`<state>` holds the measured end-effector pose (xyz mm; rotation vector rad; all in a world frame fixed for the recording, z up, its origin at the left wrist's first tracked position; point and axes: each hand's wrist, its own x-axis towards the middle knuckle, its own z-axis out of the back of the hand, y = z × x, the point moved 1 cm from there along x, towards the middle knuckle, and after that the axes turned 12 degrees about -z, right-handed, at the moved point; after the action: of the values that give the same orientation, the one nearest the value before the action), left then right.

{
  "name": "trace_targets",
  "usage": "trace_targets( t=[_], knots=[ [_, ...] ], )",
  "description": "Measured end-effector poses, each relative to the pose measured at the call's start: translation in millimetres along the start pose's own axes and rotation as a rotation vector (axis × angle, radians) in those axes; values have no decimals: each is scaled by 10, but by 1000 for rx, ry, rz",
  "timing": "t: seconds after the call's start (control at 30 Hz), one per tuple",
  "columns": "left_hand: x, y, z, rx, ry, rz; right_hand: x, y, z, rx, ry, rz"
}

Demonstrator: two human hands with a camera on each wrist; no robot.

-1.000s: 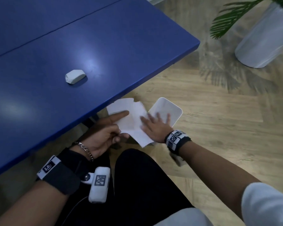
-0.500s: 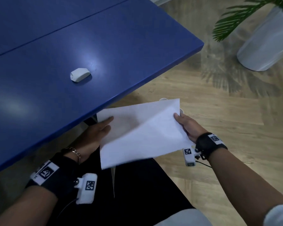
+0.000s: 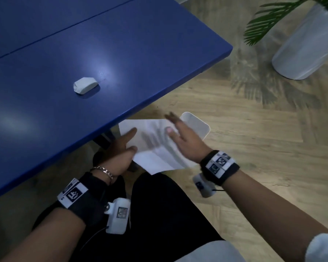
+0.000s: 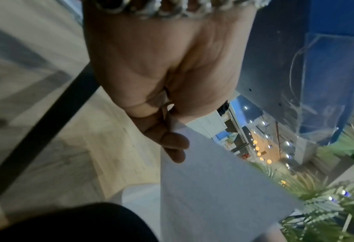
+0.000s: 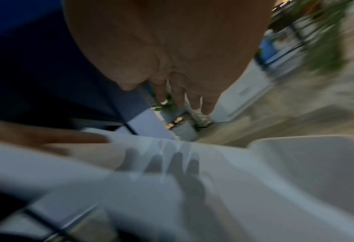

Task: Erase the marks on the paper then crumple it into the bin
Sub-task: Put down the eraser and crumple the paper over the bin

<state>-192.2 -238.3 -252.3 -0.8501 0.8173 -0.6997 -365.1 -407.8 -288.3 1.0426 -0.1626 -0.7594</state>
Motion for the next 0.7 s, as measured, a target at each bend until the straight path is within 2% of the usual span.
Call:
trace_targets(
  t=[0.1,0.2,0.27,0.33,0.37,0.43,0.47,0.5,0.57,0.63,0.7],
  knots=[
    [59,-146,-190,-208,54,1,-27,277,-302,-53,164,130],
    [34,-218,-266,-325,129,14,-1,11,-407,-170,250,72],
    [-3,-190,-252,-334,120,49,69,-399,-377,-463,265,-31],
    [-15,-106,-215,-330,89,47,130,-822,-321,-821,286,-225],
    [-23,-90,-211,-330,79,33,159,-970,-267,-904,275,-335],
    [-13,-59,-224,-346,50,35,188,-994,-152,-807,200,-491],
    [-14,-65,-232,-379,37,42,215,-932,-138,-660,129,-495],
    [-15,-67,-234,-409,25,51,215,-783,-136,-496,76,-436],
    [-13,-93,-257,-460,14,57,142,-362,-168,-210,38,-185],
    [-6,-145,-285,-520,18,52,-23,14,-247,-26,83,48],
    [-29,-226,-270,-576,29,39,-111,29,-370,7,166,107]
  ],
)
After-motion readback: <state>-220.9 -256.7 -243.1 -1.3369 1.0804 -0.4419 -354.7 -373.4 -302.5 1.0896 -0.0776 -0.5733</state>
